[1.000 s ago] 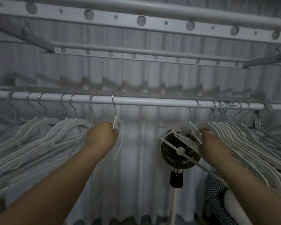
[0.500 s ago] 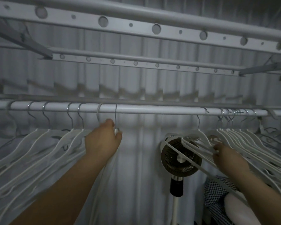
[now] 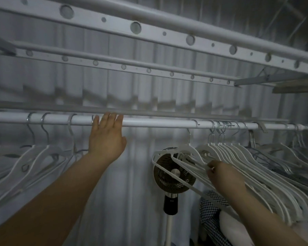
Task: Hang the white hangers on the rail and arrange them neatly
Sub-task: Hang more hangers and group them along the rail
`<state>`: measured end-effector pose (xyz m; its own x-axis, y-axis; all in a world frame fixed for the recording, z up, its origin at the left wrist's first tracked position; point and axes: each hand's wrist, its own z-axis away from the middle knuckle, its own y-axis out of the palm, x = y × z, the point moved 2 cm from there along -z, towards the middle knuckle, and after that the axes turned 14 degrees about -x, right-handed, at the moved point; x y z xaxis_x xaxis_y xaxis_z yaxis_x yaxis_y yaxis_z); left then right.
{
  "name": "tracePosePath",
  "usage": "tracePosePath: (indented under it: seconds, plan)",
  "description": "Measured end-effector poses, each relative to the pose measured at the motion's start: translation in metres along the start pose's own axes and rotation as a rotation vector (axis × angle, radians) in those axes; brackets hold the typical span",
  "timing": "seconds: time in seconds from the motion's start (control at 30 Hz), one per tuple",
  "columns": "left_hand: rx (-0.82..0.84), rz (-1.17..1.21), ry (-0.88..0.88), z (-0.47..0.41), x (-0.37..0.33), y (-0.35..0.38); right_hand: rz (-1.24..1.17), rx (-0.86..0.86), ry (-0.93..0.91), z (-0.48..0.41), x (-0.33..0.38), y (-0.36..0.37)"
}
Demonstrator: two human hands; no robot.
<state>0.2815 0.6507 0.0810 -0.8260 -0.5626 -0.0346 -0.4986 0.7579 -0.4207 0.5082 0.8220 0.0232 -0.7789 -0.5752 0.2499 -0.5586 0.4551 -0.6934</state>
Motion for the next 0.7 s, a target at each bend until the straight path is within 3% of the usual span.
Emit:
tracePosePath:
  seconds: [0.2, 0.4, 0.53, 0.7]
  plan:
    - [0.078, 0.033, 0.012, -0.002, 0.004, -0.007, -0.122, 0.024, 0.001, -0.017, 0.020, 0.002]
    - [0.033, 0.233, -0.049, 0.027, -0.001, -0.021, -0.174, 0.199, 0.000, -0.029, 0.026, 0.019]
    - [0.251, 0.350, -0.093, 0.055, -0.015, -0.014, -0.202, 0.342, -0.099, -0.019, 0.025, 0.022]
    - [0.483, 0.370, -0.154, 0.082, -0.039, -0.016, -0.517, 0.543, -0.108, 0.009, 0.004, 0.014]
